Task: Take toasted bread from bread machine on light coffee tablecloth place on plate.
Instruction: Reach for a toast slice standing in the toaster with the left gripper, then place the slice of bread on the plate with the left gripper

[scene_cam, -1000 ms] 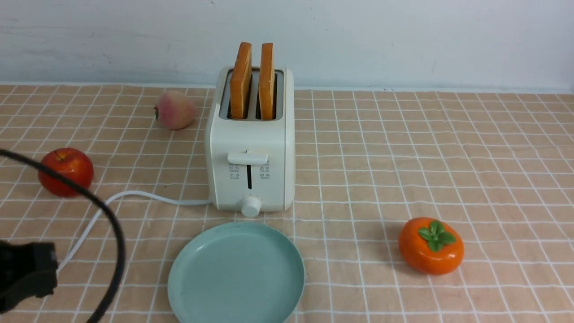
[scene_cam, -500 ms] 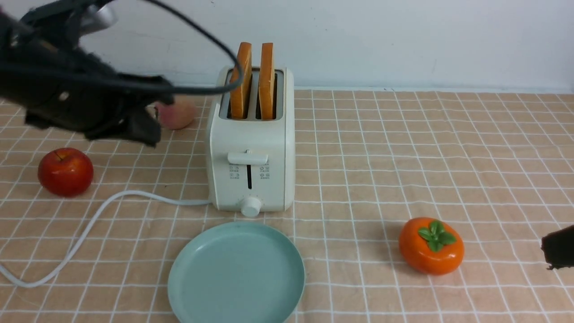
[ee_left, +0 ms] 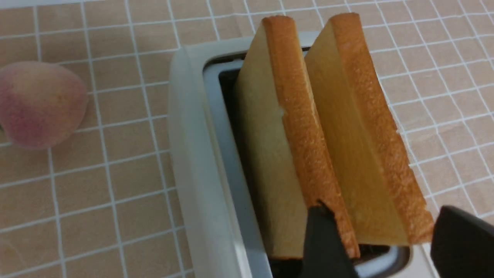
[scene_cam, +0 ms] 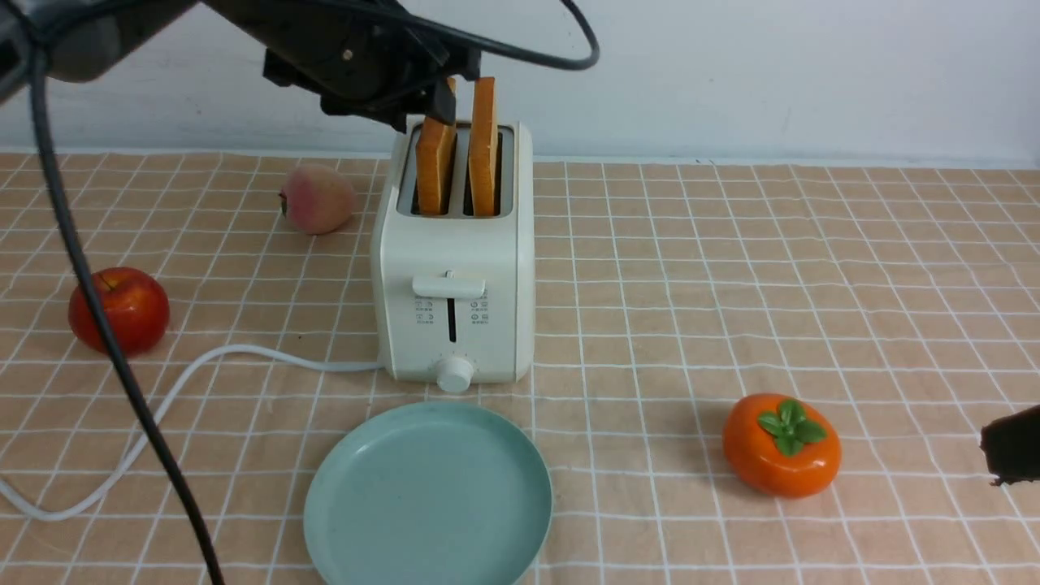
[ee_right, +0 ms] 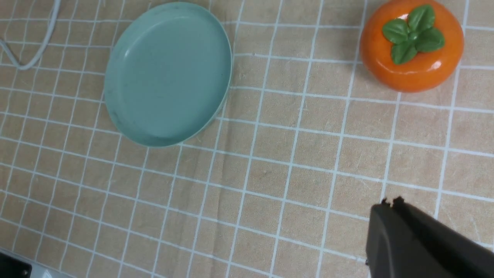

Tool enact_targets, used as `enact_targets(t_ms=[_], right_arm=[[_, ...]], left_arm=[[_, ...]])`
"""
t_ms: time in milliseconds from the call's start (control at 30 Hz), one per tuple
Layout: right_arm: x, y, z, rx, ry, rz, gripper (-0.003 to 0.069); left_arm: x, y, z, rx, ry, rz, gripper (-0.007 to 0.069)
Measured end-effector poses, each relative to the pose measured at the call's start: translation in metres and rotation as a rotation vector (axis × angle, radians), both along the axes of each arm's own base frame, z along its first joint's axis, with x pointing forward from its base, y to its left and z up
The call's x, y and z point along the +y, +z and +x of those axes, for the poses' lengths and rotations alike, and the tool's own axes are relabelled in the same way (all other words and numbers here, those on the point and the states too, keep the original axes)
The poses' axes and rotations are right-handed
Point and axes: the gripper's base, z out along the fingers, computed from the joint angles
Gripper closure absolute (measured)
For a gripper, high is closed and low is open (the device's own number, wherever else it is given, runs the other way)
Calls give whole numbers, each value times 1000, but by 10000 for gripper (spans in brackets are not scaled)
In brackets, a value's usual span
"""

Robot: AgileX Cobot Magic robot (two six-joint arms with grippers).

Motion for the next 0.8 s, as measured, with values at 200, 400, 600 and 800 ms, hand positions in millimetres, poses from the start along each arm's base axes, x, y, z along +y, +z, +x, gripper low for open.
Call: enact_targets(t_ms=[200, 400, 600, 800], right_arm=[[0, 0, 0, -2, -1, 0, 673], [0, 0, 1, -7, -4, 1, 669], [0, 0, 1, -9, -5, 2, 667], [0, 1, 2, -22, -11, 7, 667]], left_arm=[[-2, -21, 13, 21, 2, 48, 151], [0, -32, 18, 29, 4, 108, 400], [6, 4, 3, -35, 6, 100, 559], [29, 108, -68, -225, 13, 46, 557]])
